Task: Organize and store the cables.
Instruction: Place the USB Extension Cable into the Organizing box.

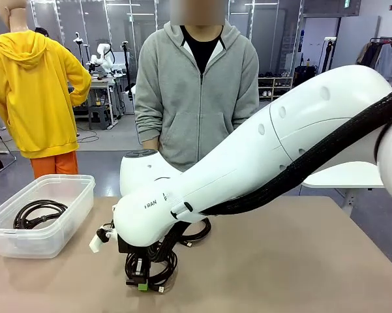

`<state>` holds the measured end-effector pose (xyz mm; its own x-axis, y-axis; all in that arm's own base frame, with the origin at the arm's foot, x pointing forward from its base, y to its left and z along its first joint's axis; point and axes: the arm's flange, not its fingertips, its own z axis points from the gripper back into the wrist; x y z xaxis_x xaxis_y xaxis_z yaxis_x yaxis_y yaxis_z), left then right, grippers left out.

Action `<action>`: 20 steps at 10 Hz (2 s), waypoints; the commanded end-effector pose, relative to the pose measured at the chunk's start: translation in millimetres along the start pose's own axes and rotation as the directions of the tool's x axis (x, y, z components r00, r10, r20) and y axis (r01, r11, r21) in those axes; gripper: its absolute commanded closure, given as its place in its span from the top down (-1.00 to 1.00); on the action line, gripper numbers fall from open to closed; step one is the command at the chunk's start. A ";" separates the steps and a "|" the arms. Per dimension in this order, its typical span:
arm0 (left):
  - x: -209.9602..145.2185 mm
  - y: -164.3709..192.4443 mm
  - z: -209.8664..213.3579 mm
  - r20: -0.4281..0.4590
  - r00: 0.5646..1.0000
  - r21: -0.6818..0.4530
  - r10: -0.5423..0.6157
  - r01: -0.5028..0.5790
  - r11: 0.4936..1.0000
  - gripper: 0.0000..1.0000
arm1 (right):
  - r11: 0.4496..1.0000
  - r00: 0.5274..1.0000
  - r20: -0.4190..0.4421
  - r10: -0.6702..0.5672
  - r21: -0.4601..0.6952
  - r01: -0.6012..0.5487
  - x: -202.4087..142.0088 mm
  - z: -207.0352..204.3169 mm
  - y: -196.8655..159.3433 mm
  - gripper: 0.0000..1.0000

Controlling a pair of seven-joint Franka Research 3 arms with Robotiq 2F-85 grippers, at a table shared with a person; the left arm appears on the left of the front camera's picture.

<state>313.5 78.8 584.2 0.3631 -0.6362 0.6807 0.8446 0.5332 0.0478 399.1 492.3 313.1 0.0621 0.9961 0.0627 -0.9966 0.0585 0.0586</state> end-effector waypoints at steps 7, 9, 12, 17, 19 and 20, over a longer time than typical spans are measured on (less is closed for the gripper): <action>27.3 -19.6 -4.1 -0.099 0.961 -0.181 -0.259 0.238 0.954 1.00 | 0.995 0.957 0.289 -0.003 -0.098 0.033 -134.8 106.1 36.2 1.00; 43.2 -33.7 -35.1 -0.137 0.914 -0.300 -0.383 0.330 0.895 1.00 | 0.991 0.908 0.418 -0.006 -0.122 0.063 -206.4 126.7 49.1 1.00; 71.4 -56.7 -89.3 -0.223 0.833 -0.454 -0.506 0.371 0.810 1.00 | 0.981 0.799 0.601 0.020 -0.165 0.099 -308.0 131.3 63.6 1.00; 116.9 -102.8 -194.9 -0.219 0.696 -0.623 -0.684 0.440 0.647 1.00 | 0.938 0.633 0.774 0.001 -0.220 0.268 -444.3 119.5 93.9 1.00; 124.3 -119.4 -237.0 -0.178 0.644 -0.650 -0.744 0.490 0.581 1.00 | 0.921 0.566 0.824 -0.020 -0.205 0.332 -485.2 106.5 112.7 1.00; 123.5 -126.9 -256.3 -0.160 0.625 -0.668 -0.764 0.502 0.550 1.00 | 0.914 0.528 0.848 -0.041 -0.181 0.363 -502.9 95.5 119.4 1.00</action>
<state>342.3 -204.1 484.1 -0.3098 -0.9119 0.2691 0.9239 -0.3556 -0.1415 375.3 -1.9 452.2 0.1368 0.5144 0.8466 -0.9002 0.4212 -0.1104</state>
